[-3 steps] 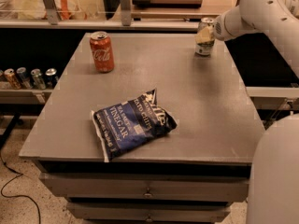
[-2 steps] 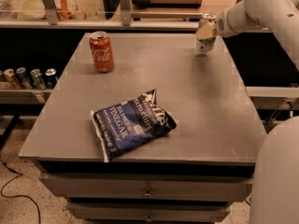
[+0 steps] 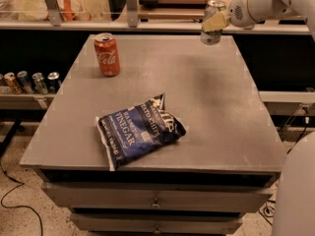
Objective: Move 7up can near coke can
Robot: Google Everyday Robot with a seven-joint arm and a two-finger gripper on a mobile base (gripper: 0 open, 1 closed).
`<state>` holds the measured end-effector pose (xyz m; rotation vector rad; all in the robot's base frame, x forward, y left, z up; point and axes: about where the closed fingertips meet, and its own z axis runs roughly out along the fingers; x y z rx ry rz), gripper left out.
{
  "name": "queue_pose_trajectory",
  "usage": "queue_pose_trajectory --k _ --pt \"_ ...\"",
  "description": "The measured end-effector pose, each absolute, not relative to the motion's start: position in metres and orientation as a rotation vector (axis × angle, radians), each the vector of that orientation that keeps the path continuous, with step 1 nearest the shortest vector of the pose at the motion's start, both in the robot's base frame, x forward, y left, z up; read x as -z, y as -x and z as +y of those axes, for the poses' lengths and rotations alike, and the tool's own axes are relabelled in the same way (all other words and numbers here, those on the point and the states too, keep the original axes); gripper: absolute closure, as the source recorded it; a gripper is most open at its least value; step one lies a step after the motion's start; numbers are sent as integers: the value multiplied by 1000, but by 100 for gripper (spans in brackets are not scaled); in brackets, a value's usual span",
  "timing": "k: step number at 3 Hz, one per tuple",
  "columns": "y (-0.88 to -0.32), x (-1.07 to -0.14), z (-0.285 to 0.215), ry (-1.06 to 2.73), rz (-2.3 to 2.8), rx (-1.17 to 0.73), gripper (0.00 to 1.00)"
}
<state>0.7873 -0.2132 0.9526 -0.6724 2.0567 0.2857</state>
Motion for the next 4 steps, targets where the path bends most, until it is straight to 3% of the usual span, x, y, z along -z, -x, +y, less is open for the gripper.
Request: queue_pose_trajectory --k 1,3,4 --pt "-760 -969 -172 868 1961 -439 100" --pt "-755 -966 -164 914 1954 -461 100" --pt "-739 -965 -134 1005 1919 -509 100"
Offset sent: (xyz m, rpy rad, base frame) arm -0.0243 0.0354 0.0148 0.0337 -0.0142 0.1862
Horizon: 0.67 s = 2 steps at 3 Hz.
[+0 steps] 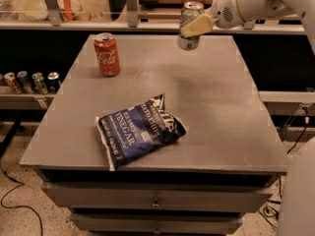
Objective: Move 7up can near coke can
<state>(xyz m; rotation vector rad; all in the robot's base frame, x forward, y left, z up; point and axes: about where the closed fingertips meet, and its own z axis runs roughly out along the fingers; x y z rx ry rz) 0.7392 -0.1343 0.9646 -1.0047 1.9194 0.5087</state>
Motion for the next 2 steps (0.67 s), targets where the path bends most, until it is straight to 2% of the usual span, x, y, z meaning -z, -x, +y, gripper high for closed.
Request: queue_pose_trajectory --k 2 --pt "-679 -954 -43 1201 1805 -558 100"
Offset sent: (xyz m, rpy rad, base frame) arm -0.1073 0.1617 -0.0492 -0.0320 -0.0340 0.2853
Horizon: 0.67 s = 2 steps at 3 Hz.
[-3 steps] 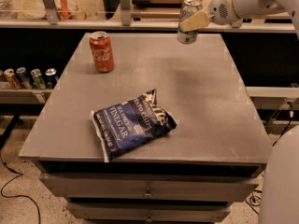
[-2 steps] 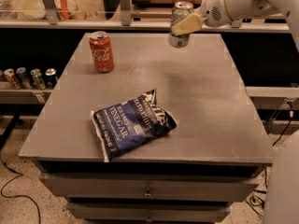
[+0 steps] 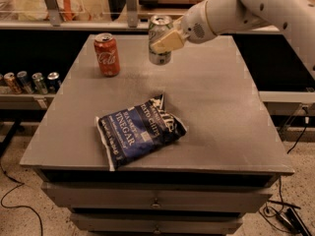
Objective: Move 7up can near coke can
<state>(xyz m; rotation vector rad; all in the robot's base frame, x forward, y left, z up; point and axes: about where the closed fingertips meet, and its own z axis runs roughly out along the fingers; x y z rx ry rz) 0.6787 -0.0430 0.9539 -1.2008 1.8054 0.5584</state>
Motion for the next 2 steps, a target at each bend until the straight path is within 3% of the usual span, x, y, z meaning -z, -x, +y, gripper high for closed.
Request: queue_pose_trajectory --k 2 --pt "-647 -905 51 1284 1792 -639 100"
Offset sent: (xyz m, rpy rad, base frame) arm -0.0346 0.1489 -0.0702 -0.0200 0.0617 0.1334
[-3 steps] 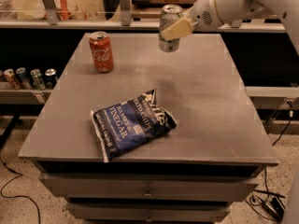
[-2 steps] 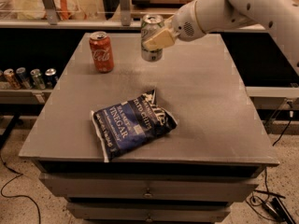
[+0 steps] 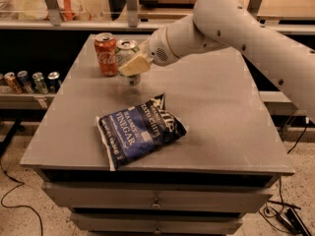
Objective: Move 7up can near coke can
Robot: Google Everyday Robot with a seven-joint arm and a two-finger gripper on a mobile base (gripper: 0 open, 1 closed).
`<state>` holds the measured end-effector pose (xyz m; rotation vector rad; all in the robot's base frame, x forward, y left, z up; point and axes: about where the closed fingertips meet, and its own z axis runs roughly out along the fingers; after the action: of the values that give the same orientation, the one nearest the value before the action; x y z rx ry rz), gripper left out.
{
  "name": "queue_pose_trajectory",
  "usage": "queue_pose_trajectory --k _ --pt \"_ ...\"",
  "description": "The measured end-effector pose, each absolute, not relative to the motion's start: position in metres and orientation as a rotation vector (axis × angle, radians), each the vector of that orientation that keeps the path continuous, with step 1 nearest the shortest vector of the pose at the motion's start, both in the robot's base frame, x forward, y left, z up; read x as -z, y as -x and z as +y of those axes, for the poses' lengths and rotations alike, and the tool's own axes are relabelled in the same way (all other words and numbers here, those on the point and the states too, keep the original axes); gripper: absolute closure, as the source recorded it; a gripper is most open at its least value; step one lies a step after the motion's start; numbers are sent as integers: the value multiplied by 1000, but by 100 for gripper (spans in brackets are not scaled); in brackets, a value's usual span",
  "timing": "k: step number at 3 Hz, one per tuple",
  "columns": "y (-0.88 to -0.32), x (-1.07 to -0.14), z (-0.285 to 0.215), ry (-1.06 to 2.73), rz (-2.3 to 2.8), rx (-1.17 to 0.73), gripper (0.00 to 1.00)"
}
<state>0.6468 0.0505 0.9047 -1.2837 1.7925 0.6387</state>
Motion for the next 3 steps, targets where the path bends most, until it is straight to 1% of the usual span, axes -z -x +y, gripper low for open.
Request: queue_pose_trajectory --k 1,2,3 --pt "-650 -899 79 1315 1790 -641 100" --pt "-658 -899 94 1325 1794 -642 82" --pt "-665 -897 96 1312 1810 -648 59"
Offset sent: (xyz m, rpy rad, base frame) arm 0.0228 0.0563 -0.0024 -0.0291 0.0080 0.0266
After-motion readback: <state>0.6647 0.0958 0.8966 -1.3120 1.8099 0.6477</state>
